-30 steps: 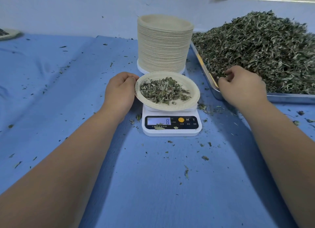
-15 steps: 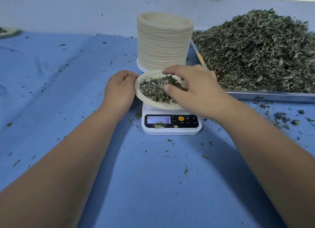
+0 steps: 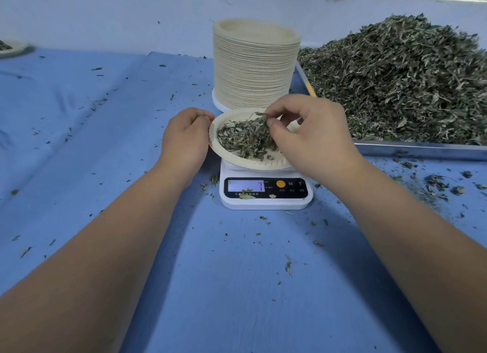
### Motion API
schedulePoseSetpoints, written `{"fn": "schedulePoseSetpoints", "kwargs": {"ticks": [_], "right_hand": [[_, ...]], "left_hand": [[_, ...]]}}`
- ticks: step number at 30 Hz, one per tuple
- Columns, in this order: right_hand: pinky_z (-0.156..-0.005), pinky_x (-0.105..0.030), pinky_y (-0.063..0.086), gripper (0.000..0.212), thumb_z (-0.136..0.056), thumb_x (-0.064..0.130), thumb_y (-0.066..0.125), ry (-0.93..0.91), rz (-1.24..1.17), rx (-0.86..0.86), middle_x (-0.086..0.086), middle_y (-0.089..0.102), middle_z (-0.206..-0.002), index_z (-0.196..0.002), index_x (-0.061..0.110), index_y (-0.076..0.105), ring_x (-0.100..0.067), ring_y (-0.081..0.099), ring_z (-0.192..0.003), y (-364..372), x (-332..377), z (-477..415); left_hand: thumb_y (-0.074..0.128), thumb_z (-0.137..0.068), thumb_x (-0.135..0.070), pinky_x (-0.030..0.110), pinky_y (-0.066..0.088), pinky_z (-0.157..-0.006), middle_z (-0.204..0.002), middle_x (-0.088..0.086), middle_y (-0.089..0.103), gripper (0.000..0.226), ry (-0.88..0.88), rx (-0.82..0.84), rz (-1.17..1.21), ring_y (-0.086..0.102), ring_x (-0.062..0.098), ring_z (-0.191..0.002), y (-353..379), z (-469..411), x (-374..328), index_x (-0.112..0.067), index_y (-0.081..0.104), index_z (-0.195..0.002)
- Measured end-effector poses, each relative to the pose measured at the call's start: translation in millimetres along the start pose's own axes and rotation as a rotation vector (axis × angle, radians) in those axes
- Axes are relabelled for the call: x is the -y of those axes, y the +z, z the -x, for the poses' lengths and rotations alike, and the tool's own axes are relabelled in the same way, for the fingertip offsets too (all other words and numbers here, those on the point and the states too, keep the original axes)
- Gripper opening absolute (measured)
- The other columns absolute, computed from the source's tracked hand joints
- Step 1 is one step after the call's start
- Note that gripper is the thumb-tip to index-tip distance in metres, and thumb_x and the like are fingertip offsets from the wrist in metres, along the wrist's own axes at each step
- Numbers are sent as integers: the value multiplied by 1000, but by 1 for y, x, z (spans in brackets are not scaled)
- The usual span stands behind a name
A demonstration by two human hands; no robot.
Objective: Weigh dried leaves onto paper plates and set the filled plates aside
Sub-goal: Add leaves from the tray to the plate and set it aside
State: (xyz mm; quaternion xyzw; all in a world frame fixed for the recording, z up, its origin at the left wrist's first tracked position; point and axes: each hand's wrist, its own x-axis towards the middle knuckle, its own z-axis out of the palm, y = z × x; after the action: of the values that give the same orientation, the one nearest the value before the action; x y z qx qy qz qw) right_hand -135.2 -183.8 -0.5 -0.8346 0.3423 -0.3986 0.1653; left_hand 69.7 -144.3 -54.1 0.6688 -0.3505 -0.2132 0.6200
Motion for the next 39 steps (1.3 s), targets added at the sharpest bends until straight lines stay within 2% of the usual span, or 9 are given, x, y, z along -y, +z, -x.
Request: {"fn": "schedulePoseSetpoints", "kwargs": {"ticks": [10, 15, 20, 23, 27, 30, 32, 35, 39], "right_hand": [[-76, -6, 42, 15, -89, 14, 67, -17, -70, -102, 20, 66, -78, -92, 25, 76, 7, 60, -78, -5, 0, -2], [-78, -21, 53, 17, -89, 15, 68, 10, -157, -201, 18, 70, -83, -94, 29, 75, 3, 63, -76, -11, -7, -8], [-71, -17, 51, 16, -90, 14, 68, 34, -182, -285, 19, 70, -82, -96, 27, 76, 1, 63, -74, -18, -20, -13], [-73, -22, 54, 14, -90, 16, 68, 59, -185, -340, 13, 72, -84, -97, 23, 77, -7, 66, -76, -24, -28, -18], [-71, -20, 52, 15, -89, 19, 65, 123, -97, -415, 16, 69, -78, -96, 25, 77, -1, 61, -69, -36, -45, -24], [-71, -16, 51, 18, -91, 18, 62, 203, 48, -375, 15, 68, -79, -97, 28, 76, 2, 60, -68, -46, -62, -22], [-70, -20, 51, 24, -93, 14, 57, 266, 177, -298, 4, 71, -85, -102, 26, 76, -7, 59, -66, -50, -74, -19], [-57, -21, 43, 34, -93, 8, 49, 321, 264, -205, -4, 68, -80, -114, 22, 73, -14, 51, -51, -48, -80, -17], [-65, -24, 46, 34, -92, 8, 49, 277, 262, -177, 0, 66, -83, -112, 21, 73, -9, 53, -55, -42, -71, -17]], "left_hand": [[48, -84, -18, 33, 52, -74, -87, -5, 73, 27, 9, -10, -12, 63, 13, -81, 0, -1, 0, -24, 74, -85], [47, -83, -19, 32, 50, -73, -82, -9, 72, 27, 7, -6, -10, 63, 12, -79, 0, -1, 0, -27, 73, -82], [48, -83, -18, 34, 53, -77, -83, -9, 73, 28, 9, -11, -5, 64, 12, -82, 0, 0, 0, -28, 73, -80], [47, -85, -18, 33, 52, -76, -86, -8, 74, 28, 12, -7, -23, 65, 12, -83, 0, -1, 0, -27, 73, -82], [47, -86, -17, 32, 52, -75, -87, -6, 74, 28, 12, -8, -28, 65, 12, -83, 0, 0, -1, -26, 74, -81], [47, -87, -17, 34, 53, -78, -90, -5, 74, 29, 16, -4, -28, 66, 13, -86, 0, 0, -1, -26, 74, -82], [47, -87, -17, 34, 53, -79, -89, -5, 74, 29, 17, -4, -25, 65, 13, -85, 0, 0, -1, -25, 74, -83], [46, -86, -17, 34, 53, -78, -88, -5, 74, 29, 17, 0, -24, 65, 12, -83, 0, 0, -1, -25, 74, -83], [46, -87, -16, 35, 53, -78, -86, -6, 74, 29, 12, 5, -24, 65, 13, -84, 0, 1, -2, -25, 74, -82]]}}
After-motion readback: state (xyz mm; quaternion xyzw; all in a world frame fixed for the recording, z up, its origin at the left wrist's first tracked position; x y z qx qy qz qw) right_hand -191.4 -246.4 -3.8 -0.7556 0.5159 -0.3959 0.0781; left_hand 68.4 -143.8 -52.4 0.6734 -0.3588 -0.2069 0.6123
